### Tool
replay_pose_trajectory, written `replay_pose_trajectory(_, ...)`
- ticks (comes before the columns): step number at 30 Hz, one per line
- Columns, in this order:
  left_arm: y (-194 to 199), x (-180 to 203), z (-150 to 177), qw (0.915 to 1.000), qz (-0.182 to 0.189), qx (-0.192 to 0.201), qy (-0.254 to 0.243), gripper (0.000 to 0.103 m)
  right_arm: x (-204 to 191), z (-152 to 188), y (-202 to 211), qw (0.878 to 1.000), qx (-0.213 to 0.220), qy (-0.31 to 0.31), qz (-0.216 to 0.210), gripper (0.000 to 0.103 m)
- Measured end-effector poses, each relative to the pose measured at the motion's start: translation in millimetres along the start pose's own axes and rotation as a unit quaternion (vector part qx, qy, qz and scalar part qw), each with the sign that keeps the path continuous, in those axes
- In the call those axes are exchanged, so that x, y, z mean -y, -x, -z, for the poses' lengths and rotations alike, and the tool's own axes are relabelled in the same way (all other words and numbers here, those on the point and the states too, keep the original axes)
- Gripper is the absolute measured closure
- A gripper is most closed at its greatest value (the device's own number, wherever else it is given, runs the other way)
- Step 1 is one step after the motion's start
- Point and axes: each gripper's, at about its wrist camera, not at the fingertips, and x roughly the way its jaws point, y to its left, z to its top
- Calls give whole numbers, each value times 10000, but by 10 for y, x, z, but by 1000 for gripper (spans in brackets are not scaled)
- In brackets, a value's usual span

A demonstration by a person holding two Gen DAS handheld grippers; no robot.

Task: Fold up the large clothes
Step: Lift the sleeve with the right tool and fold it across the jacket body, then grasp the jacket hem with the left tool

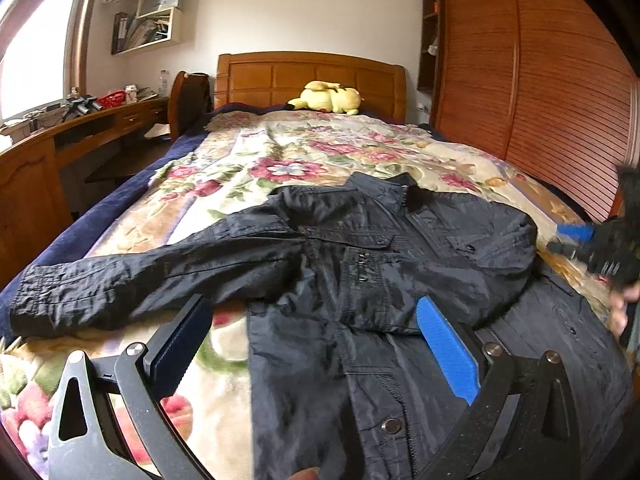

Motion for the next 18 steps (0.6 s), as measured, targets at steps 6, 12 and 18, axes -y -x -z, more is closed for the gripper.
replay_pose_trajectory(6,-20,176,10,9994,305,33,-147,1,212,473,-227,9994,-127,-220,253,27)
replay_pose_trajectory(12,-220,333,-12,9977,582,-235,-249,8,265,516,-367,9980,-68,-587,212,19)
replay_pose_trajectory(18,-713,469,-79,9935,548,-873,-479,27,435,667,-482,9946,-45,-1034,20,19)
